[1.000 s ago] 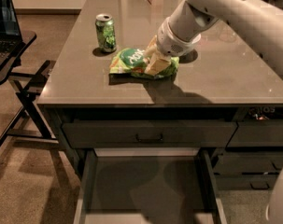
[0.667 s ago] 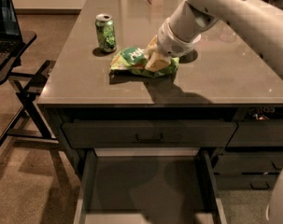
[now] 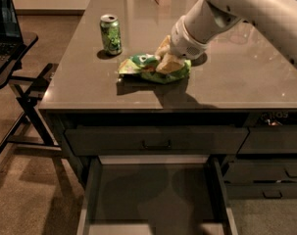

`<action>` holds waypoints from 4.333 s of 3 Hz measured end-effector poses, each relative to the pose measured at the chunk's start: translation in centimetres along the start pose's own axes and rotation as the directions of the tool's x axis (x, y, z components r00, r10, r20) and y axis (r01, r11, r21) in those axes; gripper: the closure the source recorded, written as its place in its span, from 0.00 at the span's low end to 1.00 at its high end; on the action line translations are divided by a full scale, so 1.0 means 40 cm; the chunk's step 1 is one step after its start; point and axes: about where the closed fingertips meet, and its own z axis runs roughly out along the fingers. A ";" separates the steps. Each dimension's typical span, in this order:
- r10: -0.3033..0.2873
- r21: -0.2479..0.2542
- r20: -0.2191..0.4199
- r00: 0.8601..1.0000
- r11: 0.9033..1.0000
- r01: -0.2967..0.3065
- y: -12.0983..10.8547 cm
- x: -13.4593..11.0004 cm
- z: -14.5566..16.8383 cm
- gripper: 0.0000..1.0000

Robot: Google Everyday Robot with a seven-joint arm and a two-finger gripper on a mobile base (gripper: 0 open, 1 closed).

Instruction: Place green rice chip bag into middle drawer

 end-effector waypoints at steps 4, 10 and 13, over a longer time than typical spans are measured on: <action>-0.089 0.165 0.102 0.991 0.984 0.072 0.319 0.099 -0.213 1.00; -0.057 0.168 0.106 0.993 0.985 0.038 0.840 0.234 -0.126 1.00; -0.101 0.187 0.099 0.990 0.979 0.081 0.808 0.320 0.103 1.00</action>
Offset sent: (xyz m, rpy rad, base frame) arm -0.1240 -0.0634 0.0435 0.1505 -0.1661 0.0733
